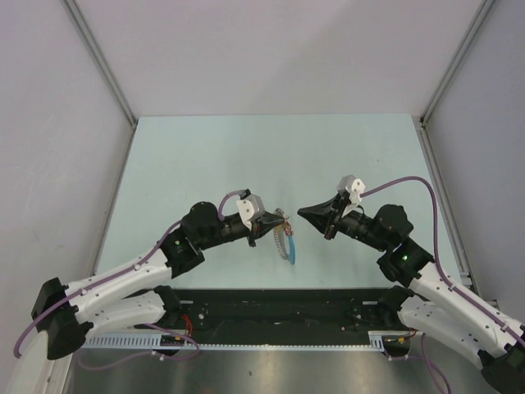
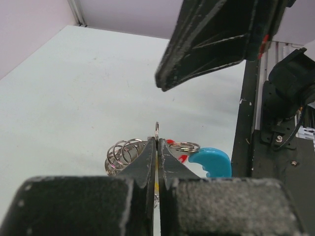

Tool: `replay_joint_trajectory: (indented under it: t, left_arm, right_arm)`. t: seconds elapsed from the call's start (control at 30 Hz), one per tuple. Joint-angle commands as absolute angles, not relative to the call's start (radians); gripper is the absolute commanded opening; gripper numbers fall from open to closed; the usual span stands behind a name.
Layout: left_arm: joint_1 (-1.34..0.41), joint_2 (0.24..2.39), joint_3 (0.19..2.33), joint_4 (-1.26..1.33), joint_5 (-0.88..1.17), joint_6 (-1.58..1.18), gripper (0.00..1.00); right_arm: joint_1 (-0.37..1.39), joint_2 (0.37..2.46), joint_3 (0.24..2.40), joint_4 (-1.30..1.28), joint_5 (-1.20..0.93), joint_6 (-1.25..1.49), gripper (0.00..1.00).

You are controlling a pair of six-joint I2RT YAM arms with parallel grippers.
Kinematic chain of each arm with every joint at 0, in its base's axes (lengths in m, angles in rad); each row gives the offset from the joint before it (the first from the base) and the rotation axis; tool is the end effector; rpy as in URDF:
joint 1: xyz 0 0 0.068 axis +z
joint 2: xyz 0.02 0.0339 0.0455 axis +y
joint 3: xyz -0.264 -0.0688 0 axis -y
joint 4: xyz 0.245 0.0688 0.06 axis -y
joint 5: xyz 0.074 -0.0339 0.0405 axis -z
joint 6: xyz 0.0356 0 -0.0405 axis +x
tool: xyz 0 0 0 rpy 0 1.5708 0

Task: Remove the keys from the keyring
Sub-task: Remove the key from the keyring.

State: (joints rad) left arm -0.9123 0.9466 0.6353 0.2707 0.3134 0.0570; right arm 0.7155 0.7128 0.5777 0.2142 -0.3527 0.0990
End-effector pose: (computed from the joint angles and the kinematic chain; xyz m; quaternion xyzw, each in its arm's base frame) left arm 0.1291 -0.1847 0.3054 0.4276 0.5801 -0.3862 0.5758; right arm 0.1264 0.1262 0.3211 -0.3255 0.5975 0.3957 0.6168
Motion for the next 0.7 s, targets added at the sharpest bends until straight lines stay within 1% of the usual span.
replay_joint_trajectory:
  t: [0.0, 0.17, 0.23, 0.3, 0.33, 0.4, 0.43, 0.47, 0.5, 0.53, 0.6, 0.63, 0.67]
  left_arm:
    - [-0.916, 0.926, 0.653, 0.304, 0.256, 0.038, 0.01]
    - [-0.916, 0.939, 0.654, 0.310, 0.259, 0.044, 0.01]
    - [-0.916, 0.928, 0.644, 0.324, 0.331, 0.086, 0.00]
    - [-0.916, 0.885, 0.611, 0.348, 0.382, 0.176, 0.00]
    - [-0.916, 0.867, 0.595, 0.365, 0.409, 0.198, 0.00]
    - [-0.914, 0.819, 0.565, 0.387, 0.440, 0.271, 0.00]
    - [-0.913, 0.809, 0.565, 0.379, 0.471, 0.293, 0.01]
    - [-0.911, 0.804, 0.587, 0.333, 0.486, 0.328, 0.00]
    - [-0.905, 0.808, 0.606, 0.299, 0.509, 0.343, 0.00]
    - [-0.885, 0.816, 0.629, 0.260, 0.588, 0.363, 0.00]
    - [-0.855, 0.842, 0.707, 0.136, 0.673, 0.408, 0.00]
    - [-0.845, 0.845, 0.744, 0.105, 0.768, 0.426, 0.01]
    - [-0.836, 0.848, 0.752, 0.080, 0.813, 0.436, 0.00]
  right_arm:
    - [0.716, 0.704, 0.624, 0.244, -0.477, 0.069, 0.00]
    - [0.732, 0.715, 0.623, 0.212, -0.442, 0.057, 0.00]
    - [0.721, 0.726, 0.623, 0.192, -0.393, 0.072, 0.02]
    - [0.707, 0.730, 0.603, 0.196, -0.400, 0.072, 0.08]
    - [0.697, 0.727, 0.594, 0.201, -0.420, 0.072, 0.14]
    - [0.672, 0.724, 0.581, 0.209, -0.434, 0.075, 0.20]
    - [0.667, 0.724, 0.572, 0.212, -0.460, 0.074, 0.26]
    - [0.658, 0.721, 0.565, 0.218, -0.484, 0.075, 0.29]
    - [0.655, 0.721, 0.554, 0.250, -0.555, 0.087, 0.35]
    - [0.653, 0.718, 0.525, 0.273, -0.599, 0.097, 0.39]
    - [0.652, 0.715, 0.494, 0.367, -0.710, 0.135, 0.47]
    - [0.652, 0.712, 0.464, 0.399, -0.739, 0.149, 0.48]
    - [0.653, 0.710, 0.451, 0.452, -0.767, 0.161, 0.48]
